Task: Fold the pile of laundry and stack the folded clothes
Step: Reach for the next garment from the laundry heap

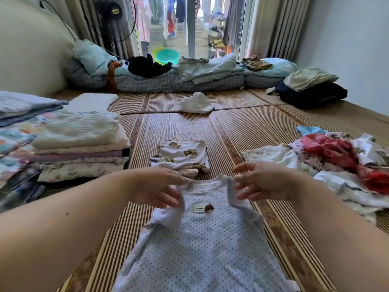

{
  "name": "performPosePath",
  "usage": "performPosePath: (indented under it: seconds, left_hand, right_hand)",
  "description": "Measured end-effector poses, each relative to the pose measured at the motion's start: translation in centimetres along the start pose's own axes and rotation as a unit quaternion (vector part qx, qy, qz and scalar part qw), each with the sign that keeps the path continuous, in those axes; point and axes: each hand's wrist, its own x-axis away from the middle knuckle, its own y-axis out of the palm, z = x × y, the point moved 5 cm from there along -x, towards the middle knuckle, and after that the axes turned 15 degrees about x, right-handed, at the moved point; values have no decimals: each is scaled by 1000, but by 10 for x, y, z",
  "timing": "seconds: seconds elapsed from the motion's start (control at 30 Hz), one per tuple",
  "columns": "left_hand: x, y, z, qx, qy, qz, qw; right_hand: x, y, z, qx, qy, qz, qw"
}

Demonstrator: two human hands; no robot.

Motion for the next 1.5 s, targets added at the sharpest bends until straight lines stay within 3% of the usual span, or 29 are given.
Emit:
performPosePath:
  seconds: [0.03, 0.1, 0.17, 0.27, 0.37, 0.47, 0.6, 0.7, 0.8, 0.87, 1.0, 1.2, 1.33, 1.5]
  left_hand:
    - [-4, 6, -1, -16, -5, -7, 1000]
    - [-18, 2, -3, -122, 28, 79, 989]
    - [-32, -19, -6, -236, 85, 210, 945]
    - [-46, -44, -19, -248, 55, 316, 914]
    - [-62, -43, -27, -213, 23, 286, 934]
    - [-72, -33, -20, -205, 77, 266, 939]
    - [-66, -34, -15, 61, 164, 203, 963]
    - [-48, -38, -4, 217, 220, 163, 937]
    - [-16, -39, 12, 243, 287, 131, 917]
    - [12, -33, 12, 166, 335, 104, 922]
    - [72, -10, -20, -64, 385, 90, 916]
    - [98, 12, -95, -353, 299, 95, 881]
    - [101, 19, -124, -399, 281, 38, 872]
    - [105, 23, -128, -449, 272, 29, 851]
  right_hand:
    - [-2, -1, -2, -26, -15, 1, 1000]
    - [-14, -13, 10, -7, -4, 96, 995]
    - [-28, -20, 29, 94, 38, 189, 977]
    - [-46, -7, 46, 255, 64, 185, 947]
    - [-55, 1, 42, 289, 45, 197, 936]
    - [-61, 2, 35, 264, 20, 190, 946]
    - [-60, -10, 26, 73, -37, 209, 975]
    - [-47, -22, 11, -28, -108, 247, 963]
    - [-21, -25, -5, -79, -166, 263, 947]
    - [3, -23, -13, -58, -191, 250, 948]
    - [69, -2, -10, 101, -240, 213, 941]
    - [121, 58, 54, 353, -118, 172, 912]
    - [142, 90, 78, 439, -32, 87, 894]
    - [139, 107, 69, 422, 27, 90, 902]
